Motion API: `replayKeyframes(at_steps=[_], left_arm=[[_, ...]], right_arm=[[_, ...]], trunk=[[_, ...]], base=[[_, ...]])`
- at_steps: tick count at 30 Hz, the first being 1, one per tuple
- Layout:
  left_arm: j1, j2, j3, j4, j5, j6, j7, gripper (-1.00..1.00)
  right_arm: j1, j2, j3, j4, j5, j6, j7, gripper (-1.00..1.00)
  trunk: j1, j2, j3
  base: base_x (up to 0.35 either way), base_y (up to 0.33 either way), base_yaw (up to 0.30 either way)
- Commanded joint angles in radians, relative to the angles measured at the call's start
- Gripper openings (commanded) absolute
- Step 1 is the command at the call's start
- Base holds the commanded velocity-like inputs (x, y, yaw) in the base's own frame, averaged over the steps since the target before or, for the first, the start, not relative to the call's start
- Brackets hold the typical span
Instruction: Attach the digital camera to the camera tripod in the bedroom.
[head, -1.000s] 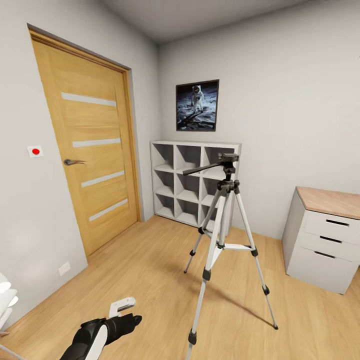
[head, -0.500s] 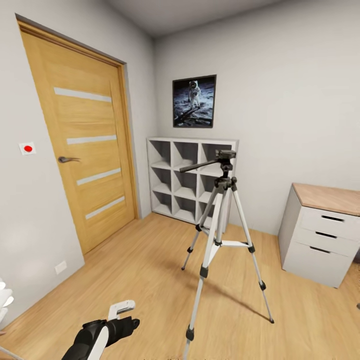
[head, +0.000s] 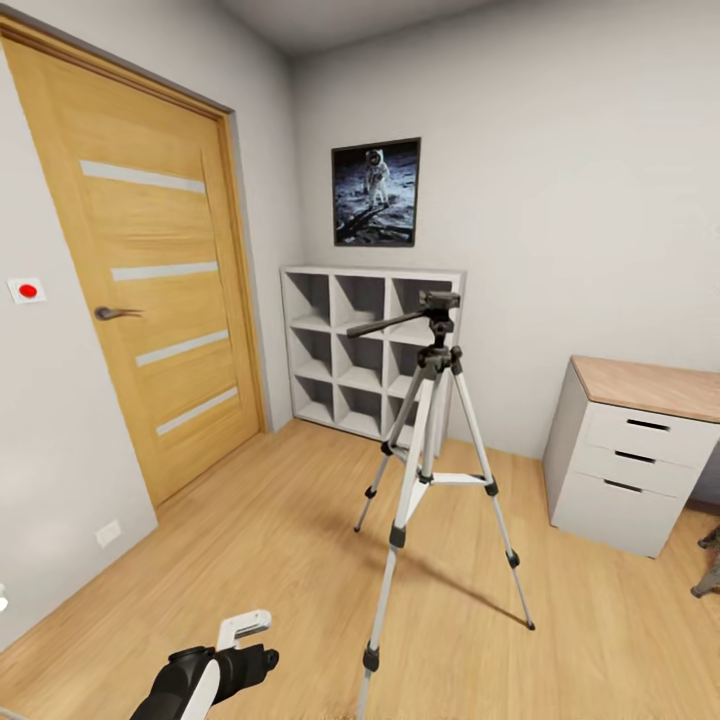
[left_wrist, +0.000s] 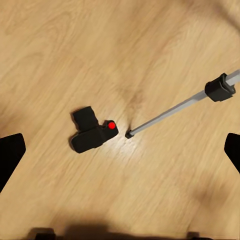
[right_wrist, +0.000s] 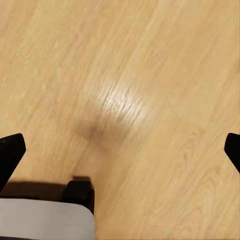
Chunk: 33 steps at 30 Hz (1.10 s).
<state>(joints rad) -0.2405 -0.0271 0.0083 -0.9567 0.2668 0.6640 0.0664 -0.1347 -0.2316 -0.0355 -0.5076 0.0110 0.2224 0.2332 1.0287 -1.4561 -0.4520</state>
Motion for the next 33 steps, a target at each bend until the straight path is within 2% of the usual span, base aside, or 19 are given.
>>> replayKeyframes(at_steps=[1,15,19,33], left_arm=[[0.0,0.0,0.001,-0.001,0.01,0.005,0.007,1.0],[-0.002,0.001,0.0,0.006,0.008,0.006,0.011,1.0],[-0.013,0.002,0.001,0.043,0.008,0.006,0.013,1.0],[-0.023,0.003,0.001,0.073,0.006,0.005,0.011,1.0]], right_arm=[[0.0,0.0,-0.004,-0.002,0.001,0.006,0.006,1.0],[0.0,0.001,-0.002,-0.002,0.006,0.005,0.008,1.0],[0.0,0.002,-0.001,-0.002,0.008,0.003,0.008,1.0],[0.0,0.002,-0.001,-0.002,0.011,0.003,0.008,1.0]], trunk=[[0.004,-0.008,-0.006],[0.058,-0.106,-0.064],[0.073,-0.134,-0.077],[0.073,-0.134,-0.08]], base=[[0.0,0.0,-0.087],[0.0,0.0,-0.032],[0.0,0.0,-0.003],[0.0,0.024,-0.125]])
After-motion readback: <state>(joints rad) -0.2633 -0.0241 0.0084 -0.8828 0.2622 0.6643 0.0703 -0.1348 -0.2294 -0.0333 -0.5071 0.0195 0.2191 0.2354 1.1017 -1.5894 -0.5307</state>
